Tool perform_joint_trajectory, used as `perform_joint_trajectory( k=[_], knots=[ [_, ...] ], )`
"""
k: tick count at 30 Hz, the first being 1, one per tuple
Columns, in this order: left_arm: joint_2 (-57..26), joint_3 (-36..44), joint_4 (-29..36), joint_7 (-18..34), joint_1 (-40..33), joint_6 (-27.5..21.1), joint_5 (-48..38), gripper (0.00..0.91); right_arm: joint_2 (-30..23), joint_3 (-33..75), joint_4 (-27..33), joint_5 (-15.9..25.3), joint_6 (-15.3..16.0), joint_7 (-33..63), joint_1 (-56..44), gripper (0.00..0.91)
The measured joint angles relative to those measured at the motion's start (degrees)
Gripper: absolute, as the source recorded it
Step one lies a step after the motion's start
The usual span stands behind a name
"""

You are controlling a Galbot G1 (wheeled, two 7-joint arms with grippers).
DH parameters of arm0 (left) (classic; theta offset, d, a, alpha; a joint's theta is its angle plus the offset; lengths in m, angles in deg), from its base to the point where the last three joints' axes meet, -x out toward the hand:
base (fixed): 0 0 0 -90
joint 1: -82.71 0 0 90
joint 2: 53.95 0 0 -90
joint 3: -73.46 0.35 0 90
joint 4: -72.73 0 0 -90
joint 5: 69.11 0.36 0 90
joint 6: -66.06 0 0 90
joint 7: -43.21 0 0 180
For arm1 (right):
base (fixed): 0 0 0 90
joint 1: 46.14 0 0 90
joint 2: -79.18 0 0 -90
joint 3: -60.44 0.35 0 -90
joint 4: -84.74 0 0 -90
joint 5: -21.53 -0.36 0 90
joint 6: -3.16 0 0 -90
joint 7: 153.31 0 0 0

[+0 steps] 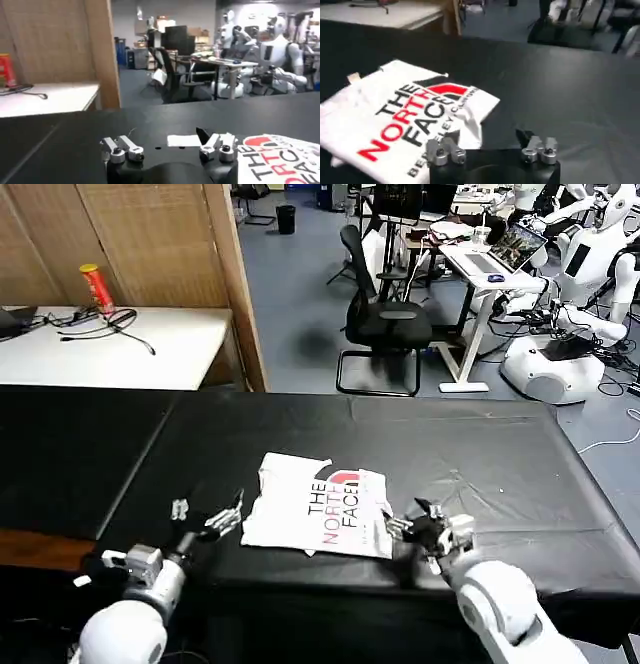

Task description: Fold and organize the clothes.

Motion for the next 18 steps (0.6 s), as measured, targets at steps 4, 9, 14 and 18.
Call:
perform_joint_trajectory(
  k=[4, 9, 14, 18],
  knots=[
    [-0.84, 0.48, -0.63, 1.33, 1.13, 2.83, 1.13, 0.878, -0.28, 0.46, -1.23, 6.11, -11.75, 0.66, -5.17, 0.878],
    [-1.21, 1.16, 0.00, 4.06, 2.49, 2.83, -0.16, 0.878, -1.52, 1.43, -2.34, 13.19, -24.78, 2.65, -11.49, 0.878],
    [-1.52, 0.24, 1.81, 5.41, 5.23, 2.98, -0.90, 0.878, -2.62, 3.21, -4.28, 16.38, -31.30, 4.36, -18.34, 0.878],
    [-1.56, -1.39, 3.69, 5.58, 9.28, 3.57, -0.96, 0.878, -3.38, 4.44, -6.28, 17.44, -34.38, 6.85, -23.80, 0.878]
  ],
)
